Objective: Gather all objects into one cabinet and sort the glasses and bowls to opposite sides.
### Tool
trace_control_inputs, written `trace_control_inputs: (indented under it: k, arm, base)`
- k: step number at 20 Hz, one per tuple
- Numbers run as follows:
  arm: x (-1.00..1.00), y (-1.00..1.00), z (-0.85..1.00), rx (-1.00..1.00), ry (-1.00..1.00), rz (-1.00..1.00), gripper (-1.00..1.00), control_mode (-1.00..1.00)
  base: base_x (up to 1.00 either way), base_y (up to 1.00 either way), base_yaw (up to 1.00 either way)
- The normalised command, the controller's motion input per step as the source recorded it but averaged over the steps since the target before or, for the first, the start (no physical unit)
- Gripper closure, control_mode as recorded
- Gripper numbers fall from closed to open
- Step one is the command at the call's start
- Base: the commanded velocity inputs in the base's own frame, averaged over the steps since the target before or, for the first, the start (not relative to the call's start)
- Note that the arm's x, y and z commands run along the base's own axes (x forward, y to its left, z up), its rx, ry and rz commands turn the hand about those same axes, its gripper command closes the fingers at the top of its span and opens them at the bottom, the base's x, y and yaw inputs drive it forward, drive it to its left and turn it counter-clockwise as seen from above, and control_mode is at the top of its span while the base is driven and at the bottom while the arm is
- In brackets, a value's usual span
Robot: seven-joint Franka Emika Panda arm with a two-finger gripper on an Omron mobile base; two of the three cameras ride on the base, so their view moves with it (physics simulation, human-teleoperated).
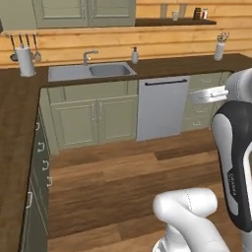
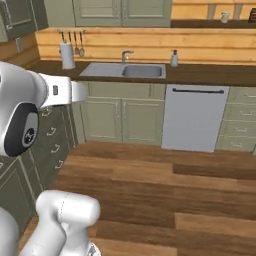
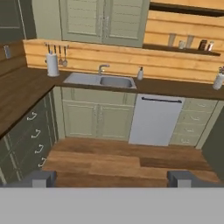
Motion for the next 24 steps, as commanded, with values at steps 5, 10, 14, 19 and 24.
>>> trace_control_inputs:
  k: [5, 10, 14, 19, 24]
  arm:
    - [0.0, 0.0, 0.0, 0.0, 0.0, 0.0, -1.0, 1.0]
    - [0.0, 0.0, 0.0, 0.0, 0.0, 0.0, -1.0, 1.0]
    - [0.0, 0.0, 0.0, 0.0, 0.0, 0.0, -1.0, 1.0]
    - [0.0, 0.0, 0.0, 0.0, 0.0, 0.0, -1.0, 1.0]
    - [0.0, 0.0, 0.0, 0.0, 0.0, 0.0, -1.0, 1.0]
  base:
    - [0.54, -0.04, -0.51]
    - [0.45, -0.01, -0.51]
    - [0.76, -0.19, -0.37]
    - [1.0, -0.06, -0.1]
    - [1.0, -0.04, 0.03]
